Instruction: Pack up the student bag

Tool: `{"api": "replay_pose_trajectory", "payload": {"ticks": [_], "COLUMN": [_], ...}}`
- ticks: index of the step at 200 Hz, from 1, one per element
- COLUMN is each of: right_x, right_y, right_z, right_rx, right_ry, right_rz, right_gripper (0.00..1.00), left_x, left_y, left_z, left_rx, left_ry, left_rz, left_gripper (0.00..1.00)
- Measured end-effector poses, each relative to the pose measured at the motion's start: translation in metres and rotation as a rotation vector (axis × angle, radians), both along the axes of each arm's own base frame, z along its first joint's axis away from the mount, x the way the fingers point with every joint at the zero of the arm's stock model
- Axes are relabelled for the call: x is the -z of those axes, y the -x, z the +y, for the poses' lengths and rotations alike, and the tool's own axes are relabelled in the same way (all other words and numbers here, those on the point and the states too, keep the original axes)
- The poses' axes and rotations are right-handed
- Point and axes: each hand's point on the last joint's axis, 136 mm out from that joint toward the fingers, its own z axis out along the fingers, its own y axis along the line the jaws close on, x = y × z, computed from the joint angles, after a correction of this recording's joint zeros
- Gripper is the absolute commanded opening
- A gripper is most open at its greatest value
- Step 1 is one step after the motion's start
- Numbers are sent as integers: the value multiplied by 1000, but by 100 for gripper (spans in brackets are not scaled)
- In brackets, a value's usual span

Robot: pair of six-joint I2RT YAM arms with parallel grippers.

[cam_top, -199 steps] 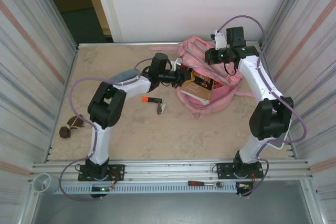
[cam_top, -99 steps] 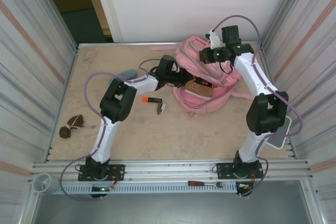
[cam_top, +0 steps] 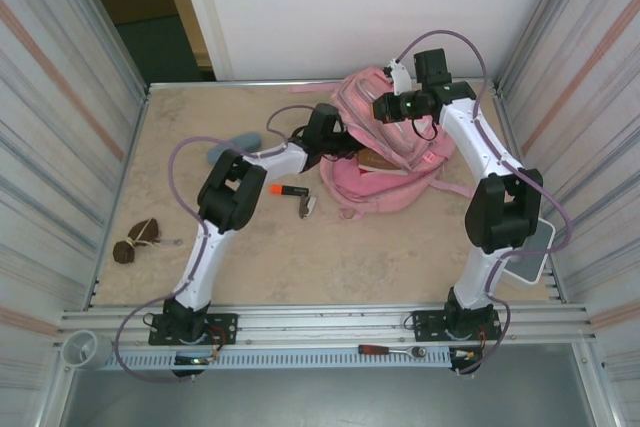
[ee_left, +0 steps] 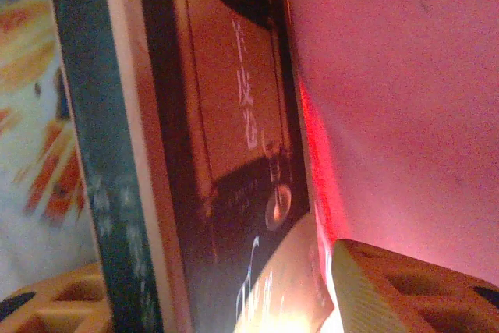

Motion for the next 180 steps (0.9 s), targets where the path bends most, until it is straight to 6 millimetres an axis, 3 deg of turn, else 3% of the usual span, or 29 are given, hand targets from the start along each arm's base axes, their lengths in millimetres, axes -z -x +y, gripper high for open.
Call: {"api": "replay_pose_trajectory", "payload": {"ticks": [42, 98, 139, 180], "right_x": [16, 18, 28, 29], "right_y": [6, 24, 40, 39], "right_z": [-6, -9, -9, -14], "right_rx": [-4, -11, 8, 38], "right_ry": [-23, -94, -128, -151], "right_rz": [36, 50, 78, 92], "right_gripper": [0, 3, 7, 7], "left_x": [6, -23, -25, -25], "left_y": [47, 101, 113, 119], "left_z": [47, 95, 137, 136], "left_rx": [38, 79, 53, 98], "left_ry": [-66, -124, -222, -237], "left_rz": [43, -20, -29, -41], "left_gripper": [67, 67, 71, 71]}}
